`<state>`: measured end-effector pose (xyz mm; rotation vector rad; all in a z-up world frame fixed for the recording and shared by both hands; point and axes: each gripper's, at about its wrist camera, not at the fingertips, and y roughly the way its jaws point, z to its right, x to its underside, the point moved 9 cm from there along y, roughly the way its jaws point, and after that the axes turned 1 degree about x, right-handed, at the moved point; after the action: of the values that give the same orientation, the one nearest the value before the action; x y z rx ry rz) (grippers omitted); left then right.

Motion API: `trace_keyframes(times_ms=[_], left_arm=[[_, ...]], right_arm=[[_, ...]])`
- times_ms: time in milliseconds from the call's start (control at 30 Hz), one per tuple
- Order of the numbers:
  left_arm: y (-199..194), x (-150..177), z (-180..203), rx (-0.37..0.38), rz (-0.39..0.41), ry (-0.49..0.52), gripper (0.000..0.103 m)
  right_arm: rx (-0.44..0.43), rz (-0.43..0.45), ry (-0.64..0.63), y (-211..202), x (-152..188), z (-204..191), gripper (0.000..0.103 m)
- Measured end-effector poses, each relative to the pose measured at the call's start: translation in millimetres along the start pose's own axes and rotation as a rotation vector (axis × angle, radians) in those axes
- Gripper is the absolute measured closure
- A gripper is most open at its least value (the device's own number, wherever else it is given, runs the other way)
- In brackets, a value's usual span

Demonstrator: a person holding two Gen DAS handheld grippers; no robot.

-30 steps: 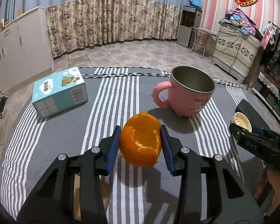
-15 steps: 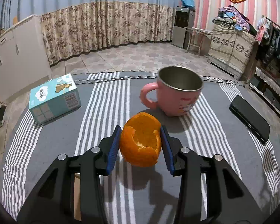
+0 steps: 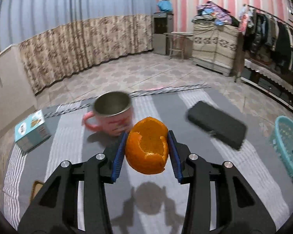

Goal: Collect trash
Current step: 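Carry the orange peel and cream dish in both tools over the blue basket, then open the left tool dropping the orange peel while the right tool releases the cream dish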

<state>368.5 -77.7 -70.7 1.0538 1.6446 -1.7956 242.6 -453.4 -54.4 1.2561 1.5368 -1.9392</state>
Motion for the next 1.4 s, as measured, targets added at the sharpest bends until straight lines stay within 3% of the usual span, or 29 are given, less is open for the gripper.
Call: trace_keyframes(times_ms=[600, 933, 1100, 1233, 1400], left_arm=[[0, -6, 242, 0.257, 0.004, 0.189, 0.062], [3, 20, 354, 0.399, -0.034, 0.335, 0.062], [3, 31, 371, 0.404, -0.037, 0.383, 0.06], [0, 23, 365, 0.374, -0.017, 0.368, 0.043], [-6, 4, 342, 0.327, 0.021, 0.318, 0.029]], right_arm=[[0.079, 0.003, 0.002, 25, 2, 86, 0.042], [0.097, -0.019, 0.091, 33, 12, 116, 0.042], [0.096, -0.036, 0.144, 39, 16, 131, 0.042], [0.093, -0.04, 0.15, 41, 19, 134, 0.042], [0.083, -0.023, 0.109, 41, 15, 121, 0.042]])
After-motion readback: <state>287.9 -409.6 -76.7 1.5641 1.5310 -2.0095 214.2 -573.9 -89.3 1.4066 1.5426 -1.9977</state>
